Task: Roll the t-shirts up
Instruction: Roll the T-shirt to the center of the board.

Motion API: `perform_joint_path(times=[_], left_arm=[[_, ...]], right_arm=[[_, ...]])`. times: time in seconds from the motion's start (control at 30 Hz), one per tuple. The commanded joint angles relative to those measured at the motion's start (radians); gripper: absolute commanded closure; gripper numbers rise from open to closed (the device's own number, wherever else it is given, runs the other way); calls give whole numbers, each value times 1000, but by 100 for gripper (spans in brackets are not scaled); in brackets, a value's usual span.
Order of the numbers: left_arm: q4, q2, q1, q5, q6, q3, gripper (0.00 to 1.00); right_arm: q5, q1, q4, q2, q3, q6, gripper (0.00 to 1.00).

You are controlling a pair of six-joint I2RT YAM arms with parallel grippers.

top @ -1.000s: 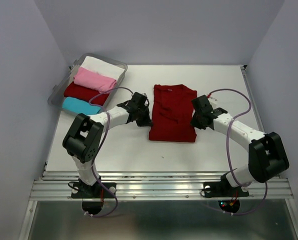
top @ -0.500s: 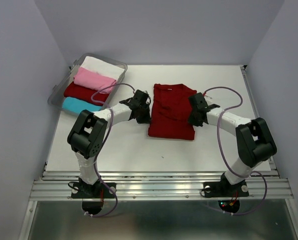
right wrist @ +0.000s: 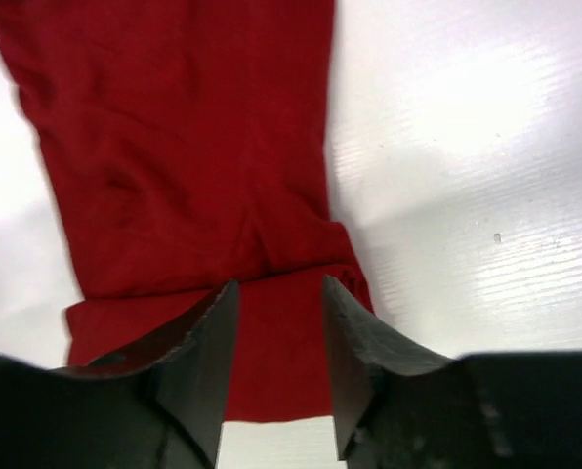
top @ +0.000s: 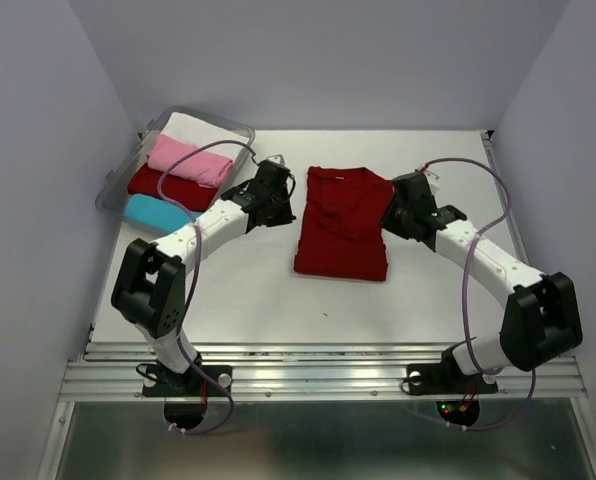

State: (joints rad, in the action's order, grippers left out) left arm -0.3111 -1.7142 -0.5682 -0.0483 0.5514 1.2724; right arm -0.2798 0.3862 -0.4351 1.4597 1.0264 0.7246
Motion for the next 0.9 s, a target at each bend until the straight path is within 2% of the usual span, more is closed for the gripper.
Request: perform_joint_path(times=[0.0,0.03,0.07,0.1,0.13,0.17,0.23,0.37,0.63,0.87], left_arm=[[-23,108,-12,-33,-12,18,87],[-17,122,-27,-12,-7,-2,94],[-11,126,-35,2,-1,-13,99],[7,128,-44,36,13,-25,100],[21,127,-51,36,22,-37,100],[35,123,-62,89,33,-65,100],[82,102,-71,129,56,-90,100],[129,45,-87,169,73,-119,100],[155,-106,-87,127,19,-101,100],[95,-21,-93,145,2,-55,100]], right_arm=[[46,-4,-13,-85,34,-13,61],[74,11,-10,-102,28,-10,70],[89,11,-7,-108,14,-7,75],[118,23,-2,-111,5,1,85],[129,23,1,-111,-6,6,85],[145,32,18,-110,-17,10,92],[184,33,38,-98,-57,21,96],[214,33,78,-32,-97,29,96],[142,33,105,143,-153,24,99],[128,71,44,-2,-111,2,99]])
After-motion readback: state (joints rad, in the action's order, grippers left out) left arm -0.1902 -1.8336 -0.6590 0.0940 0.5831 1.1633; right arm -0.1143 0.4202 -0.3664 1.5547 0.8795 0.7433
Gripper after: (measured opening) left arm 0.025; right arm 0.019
